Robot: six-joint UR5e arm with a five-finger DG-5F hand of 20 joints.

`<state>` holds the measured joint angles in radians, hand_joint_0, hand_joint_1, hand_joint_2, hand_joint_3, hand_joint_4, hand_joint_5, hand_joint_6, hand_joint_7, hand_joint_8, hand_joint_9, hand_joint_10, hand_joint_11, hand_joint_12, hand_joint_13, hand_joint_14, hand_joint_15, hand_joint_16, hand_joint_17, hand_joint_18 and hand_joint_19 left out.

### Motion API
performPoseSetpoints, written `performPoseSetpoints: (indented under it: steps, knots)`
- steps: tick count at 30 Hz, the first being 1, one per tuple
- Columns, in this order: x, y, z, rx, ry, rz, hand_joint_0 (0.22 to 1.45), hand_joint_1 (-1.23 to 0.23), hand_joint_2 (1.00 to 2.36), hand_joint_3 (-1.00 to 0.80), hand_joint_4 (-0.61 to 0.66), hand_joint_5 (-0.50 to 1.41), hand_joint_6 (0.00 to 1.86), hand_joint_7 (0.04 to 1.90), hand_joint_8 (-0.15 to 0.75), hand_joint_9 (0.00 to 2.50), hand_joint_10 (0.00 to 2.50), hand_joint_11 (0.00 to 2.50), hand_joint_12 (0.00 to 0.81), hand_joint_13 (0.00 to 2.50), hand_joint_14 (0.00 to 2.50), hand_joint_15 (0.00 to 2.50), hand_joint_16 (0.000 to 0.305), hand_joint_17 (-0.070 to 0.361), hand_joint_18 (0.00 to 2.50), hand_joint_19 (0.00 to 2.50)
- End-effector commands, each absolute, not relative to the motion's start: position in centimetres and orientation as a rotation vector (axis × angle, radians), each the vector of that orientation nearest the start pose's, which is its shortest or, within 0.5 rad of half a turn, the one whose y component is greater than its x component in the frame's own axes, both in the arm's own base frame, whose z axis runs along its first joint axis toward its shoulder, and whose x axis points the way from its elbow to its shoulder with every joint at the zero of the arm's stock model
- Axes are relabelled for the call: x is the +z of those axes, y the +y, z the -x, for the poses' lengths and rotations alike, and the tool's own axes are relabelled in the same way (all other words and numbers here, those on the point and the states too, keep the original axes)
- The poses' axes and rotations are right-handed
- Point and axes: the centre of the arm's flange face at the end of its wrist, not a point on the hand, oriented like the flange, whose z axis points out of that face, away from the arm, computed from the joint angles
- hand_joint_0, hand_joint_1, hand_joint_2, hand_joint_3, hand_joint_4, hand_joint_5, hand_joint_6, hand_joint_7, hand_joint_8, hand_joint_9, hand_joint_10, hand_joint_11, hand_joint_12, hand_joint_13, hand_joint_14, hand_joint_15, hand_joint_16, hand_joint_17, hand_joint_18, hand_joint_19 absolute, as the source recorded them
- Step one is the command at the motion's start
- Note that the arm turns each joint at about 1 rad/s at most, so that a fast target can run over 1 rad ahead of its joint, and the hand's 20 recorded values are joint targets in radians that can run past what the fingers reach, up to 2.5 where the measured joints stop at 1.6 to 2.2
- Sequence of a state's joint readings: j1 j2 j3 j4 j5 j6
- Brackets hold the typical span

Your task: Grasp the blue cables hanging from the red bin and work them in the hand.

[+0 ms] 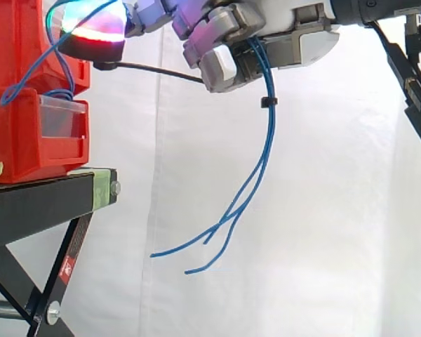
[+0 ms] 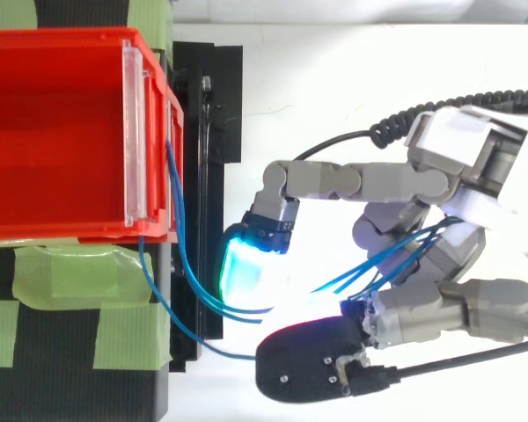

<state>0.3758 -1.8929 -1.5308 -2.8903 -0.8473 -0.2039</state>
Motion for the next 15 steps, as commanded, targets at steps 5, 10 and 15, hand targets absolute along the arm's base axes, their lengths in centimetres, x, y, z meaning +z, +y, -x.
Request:
performPoseSetpoints:
  steps: [5,10,15]
  knots:
    - [35.45,2.93,-61.51,0.799,1.071,-1.259,0.9,-0.77,1.02,-0.25,0.24,0.21,0.18,1.3,0.535,1.78,2.5,2.5,0.712,2.02,2.5,1.97,0.237,0.178,2.5,0.65]
    - [35.45,2.84,-61.52,0.798,1.07,-1.26,0.97,-0.79,1.01,-0.02,0.25,0.16,0.31,1.23,0.535,1.78,2.5,2.5,0.712,2.02,2.5,1.97,0.237,0.178,2.5,0.65]
    - [35.45,2.85,-61.52,0.799,1.071,-1.259,1.02,-0.79,1.01,0.17,0.25,0.15,0.35,1.2,0.535,1.78,2.5,2.5,0.712,2.02,2.5,1.97,0.237,0.178,2.5,0.65]
